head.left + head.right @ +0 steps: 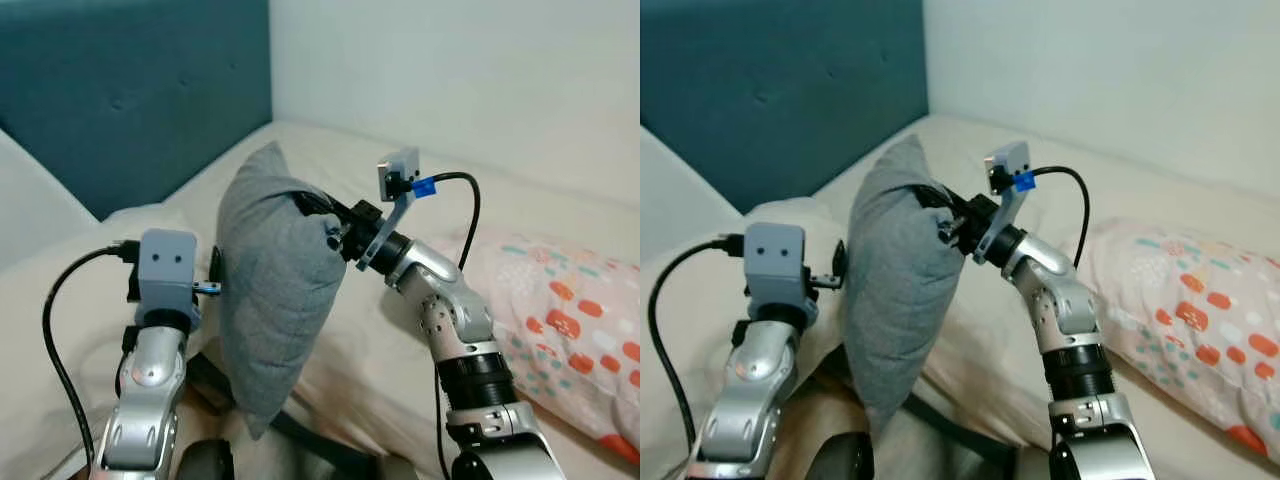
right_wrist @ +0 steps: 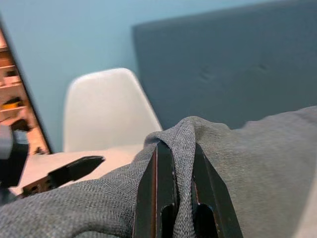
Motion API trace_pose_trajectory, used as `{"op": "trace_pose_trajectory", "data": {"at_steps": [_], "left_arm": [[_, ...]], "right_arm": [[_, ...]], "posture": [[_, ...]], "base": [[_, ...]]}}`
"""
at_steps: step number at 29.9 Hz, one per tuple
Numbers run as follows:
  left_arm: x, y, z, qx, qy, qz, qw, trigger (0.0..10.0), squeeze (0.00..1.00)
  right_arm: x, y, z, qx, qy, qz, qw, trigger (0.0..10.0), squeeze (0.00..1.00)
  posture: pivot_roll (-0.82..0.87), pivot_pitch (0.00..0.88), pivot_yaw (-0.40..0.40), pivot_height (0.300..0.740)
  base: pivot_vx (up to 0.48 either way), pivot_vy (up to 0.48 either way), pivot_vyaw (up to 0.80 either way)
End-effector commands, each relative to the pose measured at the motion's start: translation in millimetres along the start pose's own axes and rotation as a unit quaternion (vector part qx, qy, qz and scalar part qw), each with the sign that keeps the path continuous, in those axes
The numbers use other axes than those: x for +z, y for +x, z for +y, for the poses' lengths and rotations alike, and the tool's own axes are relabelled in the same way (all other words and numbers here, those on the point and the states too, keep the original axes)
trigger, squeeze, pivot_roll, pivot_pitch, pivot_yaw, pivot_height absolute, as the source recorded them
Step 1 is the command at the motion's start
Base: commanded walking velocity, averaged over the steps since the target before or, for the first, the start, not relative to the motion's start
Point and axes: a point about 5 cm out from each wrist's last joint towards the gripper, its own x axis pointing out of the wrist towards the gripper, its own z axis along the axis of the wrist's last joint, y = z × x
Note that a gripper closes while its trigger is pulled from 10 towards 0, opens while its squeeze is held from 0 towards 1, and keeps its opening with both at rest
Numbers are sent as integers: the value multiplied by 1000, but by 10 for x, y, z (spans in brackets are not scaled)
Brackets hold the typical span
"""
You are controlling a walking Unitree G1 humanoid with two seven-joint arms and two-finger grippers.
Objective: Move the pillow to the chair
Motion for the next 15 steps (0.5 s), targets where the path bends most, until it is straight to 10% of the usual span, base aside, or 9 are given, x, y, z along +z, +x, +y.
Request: {"op": "trace_pose_trajectory", "data": {"at_steps": [1, 15], "left_arm": [[-22, -22, -37, -6, 1, 0, 1000, 10000, 0], [-100, -67, -90, -26, -17, 14, 999, 10000, 0]], "right_arm": [[170, 58, 41, 16, -13, -40, 999, 0, 0], [83, 46, 66, 19, -10, -29, 999, 0, 0]], "posture": [[-11, 0, -89, 575], [-13, 0, -92, 640]], "base": [[0, 0, 0], [-101, 0, 0]]}}
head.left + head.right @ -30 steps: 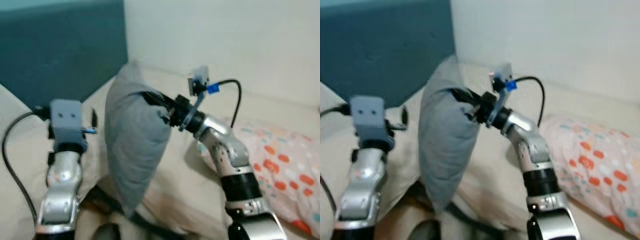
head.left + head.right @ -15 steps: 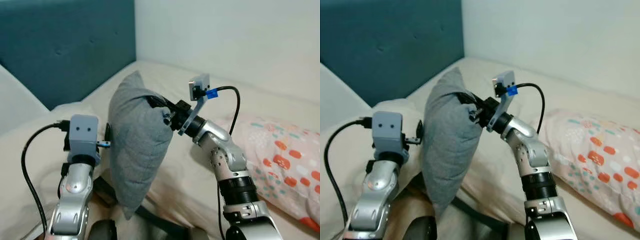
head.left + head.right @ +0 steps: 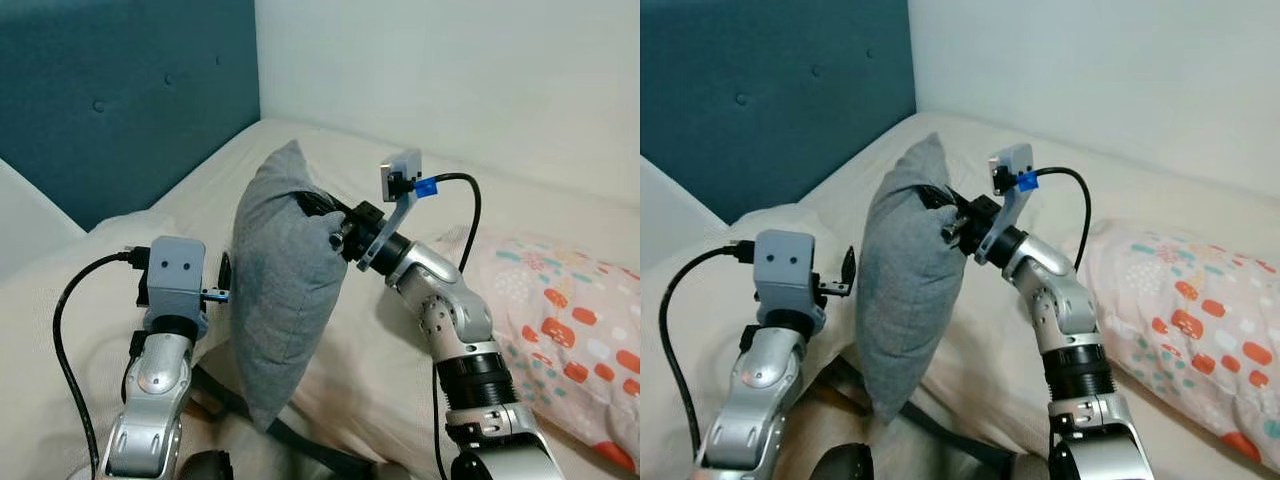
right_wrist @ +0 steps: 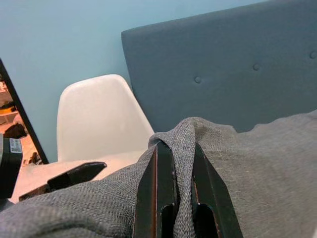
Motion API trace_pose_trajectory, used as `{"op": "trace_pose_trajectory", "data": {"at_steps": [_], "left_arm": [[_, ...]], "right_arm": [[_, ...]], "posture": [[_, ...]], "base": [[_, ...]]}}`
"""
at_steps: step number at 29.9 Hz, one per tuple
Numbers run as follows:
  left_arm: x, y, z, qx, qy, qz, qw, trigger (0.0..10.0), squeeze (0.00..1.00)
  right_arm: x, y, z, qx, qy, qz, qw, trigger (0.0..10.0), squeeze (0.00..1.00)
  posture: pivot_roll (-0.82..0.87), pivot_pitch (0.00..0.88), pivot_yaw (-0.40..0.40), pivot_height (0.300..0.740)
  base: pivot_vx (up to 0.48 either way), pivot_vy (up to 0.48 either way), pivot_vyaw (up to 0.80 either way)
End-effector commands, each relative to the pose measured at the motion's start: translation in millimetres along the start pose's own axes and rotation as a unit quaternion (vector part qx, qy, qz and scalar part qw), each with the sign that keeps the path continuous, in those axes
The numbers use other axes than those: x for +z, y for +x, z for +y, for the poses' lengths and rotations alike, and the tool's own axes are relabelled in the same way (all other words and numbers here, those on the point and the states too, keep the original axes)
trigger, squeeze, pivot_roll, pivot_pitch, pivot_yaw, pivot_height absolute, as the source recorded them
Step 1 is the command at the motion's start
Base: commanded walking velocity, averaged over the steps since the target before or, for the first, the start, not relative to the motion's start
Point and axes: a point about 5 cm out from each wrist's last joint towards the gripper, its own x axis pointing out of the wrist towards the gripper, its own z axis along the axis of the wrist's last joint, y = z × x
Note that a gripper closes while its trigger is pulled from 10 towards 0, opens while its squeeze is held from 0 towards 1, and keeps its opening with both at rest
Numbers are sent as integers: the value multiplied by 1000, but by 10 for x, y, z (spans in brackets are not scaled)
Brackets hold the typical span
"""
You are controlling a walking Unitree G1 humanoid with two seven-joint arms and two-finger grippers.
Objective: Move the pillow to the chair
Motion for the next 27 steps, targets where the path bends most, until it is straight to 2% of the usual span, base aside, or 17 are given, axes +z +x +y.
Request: {"op": "trace_pose_trajectory", "data": {"at_steps": [1, 8, 19, 22, 27], "left_arm": [[-53, -17, -28, -7, -8, 11, 1000, 10000, 0], [-60, -56, -48, -13, -8, 9, 1000, 10000, 0], [-48, -86, -82, -21, -6, 2, 1000, 10000, 0], [-49, -103, -101, -28, -10, 5, 1000, 10000, 0], [-47, -128, -128, -37, -12, 7, 999, 10000, 0]], "right_arm": [[89, 20, 39, 14, -16, -26, 999, 0, 0], [-32, -68, 6, 1, -11, -7, 1000, 0, 0], [-77, -121, -15, -6, -11, 2, 1000, 0, 0], [-147, -159, -25, -12, -11, 14, 1000, 0, 0], [-270, -241, -21, -20, -23, 39, 999, 0, 0]], "posture": [[-15, 0, -92, 645], [-17, 0, -94, 670], [-17, 0, -94, 715], [-17, 0, -94, 735], [-17, 0, -95, 740]], "base": [[-412, 0, 0], [-439, 0, 0], [0, 0, 0], [0, 0, 0], [0, 0, 0]]}}
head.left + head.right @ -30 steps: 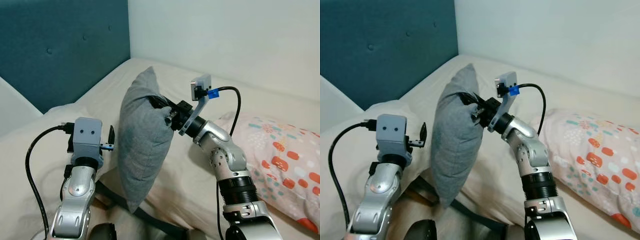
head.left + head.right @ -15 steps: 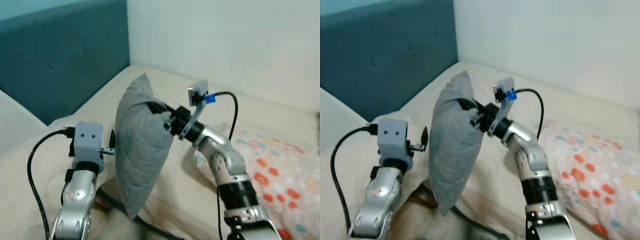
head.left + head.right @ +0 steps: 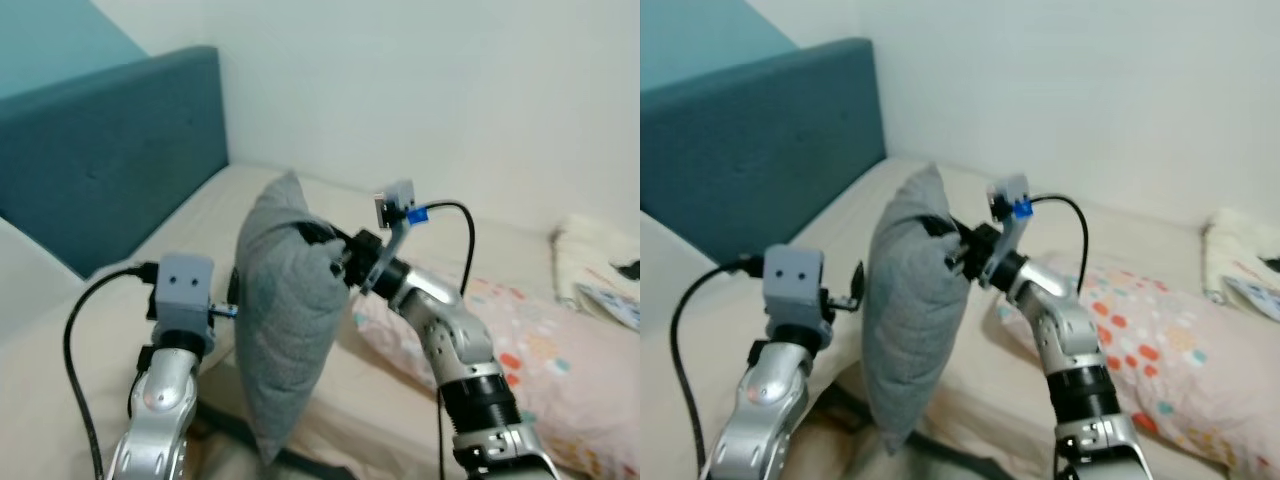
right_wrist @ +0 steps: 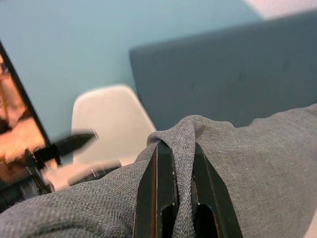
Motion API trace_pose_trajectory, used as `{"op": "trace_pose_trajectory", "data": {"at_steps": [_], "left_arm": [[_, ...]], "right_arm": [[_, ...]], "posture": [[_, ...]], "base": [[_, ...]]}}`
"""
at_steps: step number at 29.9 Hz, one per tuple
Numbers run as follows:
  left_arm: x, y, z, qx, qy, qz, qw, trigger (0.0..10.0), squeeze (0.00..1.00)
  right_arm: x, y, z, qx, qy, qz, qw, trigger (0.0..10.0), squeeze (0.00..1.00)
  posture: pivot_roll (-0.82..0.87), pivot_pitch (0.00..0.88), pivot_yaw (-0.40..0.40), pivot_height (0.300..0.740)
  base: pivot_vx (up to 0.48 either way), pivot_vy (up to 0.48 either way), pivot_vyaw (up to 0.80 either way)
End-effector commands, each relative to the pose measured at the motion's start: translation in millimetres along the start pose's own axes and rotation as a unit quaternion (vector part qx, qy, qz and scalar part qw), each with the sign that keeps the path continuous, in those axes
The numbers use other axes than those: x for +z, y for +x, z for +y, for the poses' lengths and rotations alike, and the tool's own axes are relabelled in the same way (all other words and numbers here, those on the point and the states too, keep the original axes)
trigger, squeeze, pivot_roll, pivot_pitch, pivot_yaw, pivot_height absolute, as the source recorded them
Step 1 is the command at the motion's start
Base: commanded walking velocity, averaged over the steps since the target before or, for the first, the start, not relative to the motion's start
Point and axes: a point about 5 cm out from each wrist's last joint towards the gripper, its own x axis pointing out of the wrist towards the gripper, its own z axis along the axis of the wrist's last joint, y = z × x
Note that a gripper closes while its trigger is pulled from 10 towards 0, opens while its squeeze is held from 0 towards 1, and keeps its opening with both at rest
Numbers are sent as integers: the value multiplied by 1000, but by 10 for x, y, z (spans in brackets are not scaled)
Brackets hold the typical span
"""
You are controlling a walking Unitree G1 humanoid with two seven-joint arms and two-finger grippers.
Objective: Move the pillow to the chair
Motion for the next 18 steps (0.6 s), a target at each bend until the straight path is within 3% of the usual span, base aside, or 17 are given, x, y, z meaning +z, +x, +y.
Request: {"op": "trace_pose_trajectory", "data": {"at_steps": [1, 2, 3, 6, 7, 8, 10, 18], "left_arm": [[-8, -20, -30, -8, -5, 6, 1000, 10000, 0], [-5, -32, -40, -11, -6, 6, 1000, 10000, 0], [-4, -50, -51, -14, -6, 6, 1000, 10000, 0], [-5, -76, -66, -17, -7, 7, 1000, 10000, 0], [-10, -87, -73, -19, -8, 9, 1000, 10000, 0], [-13, -94, -77, -19, -8, 10, 1000, 10000, 0], [-32, -114, -103, -22, -15, 14, 1000, 10000, 0], [-147, -88, -90, -18, -38, 32, 999, 10000, 0]], "right_arm": [[106, 22, 17, 6, -28, -23, 999, 0, 0], [51, -6, 6, -6, -35, -12, 999, 0, 0], [-8, -45, 3, -15, -38, -3, 999, 8784, 0], [-93, -102, 6, -26, -49, 13, 998, 8627, 0], [-134, -122, 4, -32, -48, 17, 998, 7647, 0], [-158, -131, 1, -37, -47, 20, 998, 7647, 0], [-224, -136, 27, -39, -42, 22, 998, 10000, 0], [-216, -97, 64, -32, -36, 1, 999, 10000, 0]], "posture": [[-17, 0, -95, 740], [-18, 0, -98, 740], [-18, 0, -97, 740], [-18, 0, -97, 740], [-18, 0, -97, 740], [-18, 0, -97, 740], [-19, 0, -96, 740], [-11, 0, -94, 740]], "base": [[0, 0, 0], [0, 0, 0], [0, 0, 0], [0, 0, 0], [0, 0, 0], [0, 0, 0], [0, 0, 800], [0, 0, 798]]}}
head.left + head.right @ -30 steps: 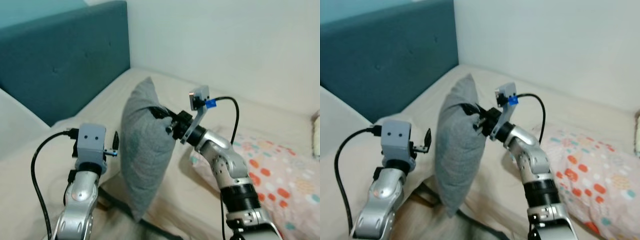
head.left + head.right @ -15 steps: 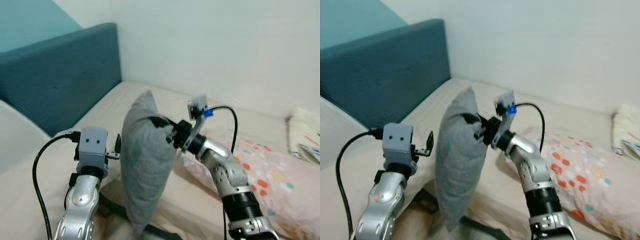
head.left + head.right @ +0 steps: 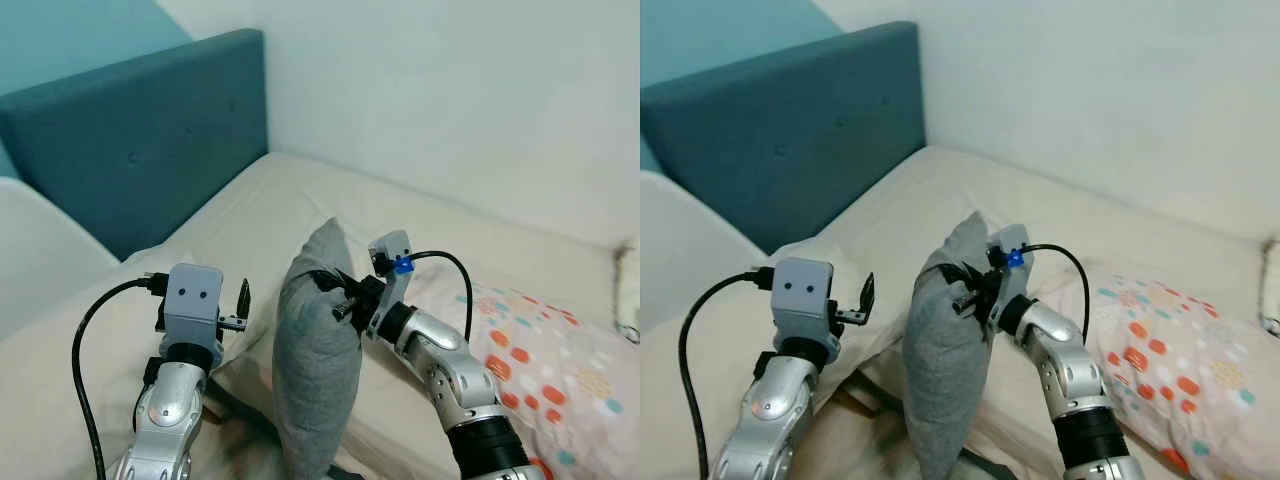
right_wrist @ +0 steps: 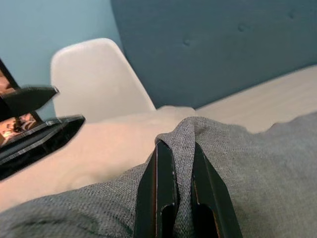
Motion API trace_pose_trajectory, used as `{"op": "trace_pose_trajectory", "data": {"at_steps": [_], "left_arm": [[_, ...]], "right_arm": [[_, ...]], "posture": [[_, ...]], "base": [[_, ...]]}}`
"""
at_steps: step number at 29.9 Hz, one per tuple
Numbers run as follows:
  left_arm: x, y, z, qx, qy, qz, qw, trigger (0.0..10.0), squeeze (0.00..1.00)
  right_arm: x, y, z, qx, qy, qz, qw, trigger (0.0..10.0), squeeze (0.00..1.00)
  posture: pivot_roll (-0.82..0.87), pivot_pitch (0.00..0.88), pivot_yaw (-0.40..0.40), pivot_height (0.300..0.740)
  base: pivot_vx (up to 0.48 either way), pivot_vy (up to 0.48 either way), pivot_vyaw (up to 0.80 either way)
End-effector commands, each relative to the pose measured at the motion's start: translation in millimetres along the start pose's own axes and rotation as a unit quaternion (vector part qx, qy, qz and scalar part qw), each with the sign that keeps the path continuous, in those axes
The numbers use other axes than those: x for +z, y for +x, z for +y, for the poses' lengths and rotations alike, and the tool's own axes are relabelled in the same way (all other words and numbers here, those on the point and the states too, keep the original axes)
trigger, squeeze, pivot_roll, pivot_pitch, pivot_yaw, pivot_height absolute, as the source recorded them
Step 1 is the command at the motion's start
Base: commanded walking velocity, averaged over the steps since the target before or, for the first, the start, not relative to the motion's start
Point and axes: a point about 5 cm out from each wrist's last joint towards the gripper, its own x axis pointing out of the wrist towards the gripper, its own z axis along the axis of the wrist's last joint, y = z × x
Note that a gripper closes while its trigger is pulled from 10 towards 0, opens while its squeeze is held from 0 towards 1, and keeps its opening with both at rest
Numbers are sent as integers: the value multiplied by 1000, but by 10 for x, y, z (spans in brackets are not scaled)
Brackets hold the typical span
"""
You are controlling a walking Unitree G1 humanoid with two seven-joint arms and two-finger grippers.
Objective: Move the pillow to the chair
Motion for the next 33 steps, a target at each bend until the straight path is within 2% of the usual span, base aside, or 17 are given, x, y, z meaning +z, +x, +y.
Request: {"op": "trace_pose_trajectory", "data": {"at_steps": [1, 7, 11, 22, 26, 33], "left_arm": [[-56, 13, 22, 1, -9, 9, 1000, 10000, 0], [-62, 40, 13, -11, -1, 7, 1000, 10000, 0], [-56, 46, 8, -13, 3, 6, 1000, 10000, 0], [-49, 79, 30, -5, 0, 2, 1000, 10000, 0], [-48, 84, 29, -5, 1, 1, 1000, 10000, 0], [-47, 93, 26, -5, 0, 1, 1000, 10000, 0]], "right_arm": [[165, 66, 50, 20, -21, -42, 999, 10000, 0], [271, 98, 121, 40, -29, -68, 996, 10000, 0], [520, 172, 268, 71, -45, -109, 991, 10000, 0], [844, 239, 494, 126, -62, -161, 977, 10000, 0], [881, 240, 580, 153, -59, -166, 972, 10000, 0], [864, 223, 624, 171, -58, -159, 971, 10000, 0]], "posture": [[-11, 0, -94, 740], [-10, 0, -91, 740], [-8, 0, -89, 740], [-2, 0, -94, 740], [-4, 0, -93, 740], [-3, 0, -96, 740]], "base": [[0, 0, 794], [0, 0, 790], [0, 0, 781], [0, 0, 781], [0, 0, 777], [0, 0, 775]]}}
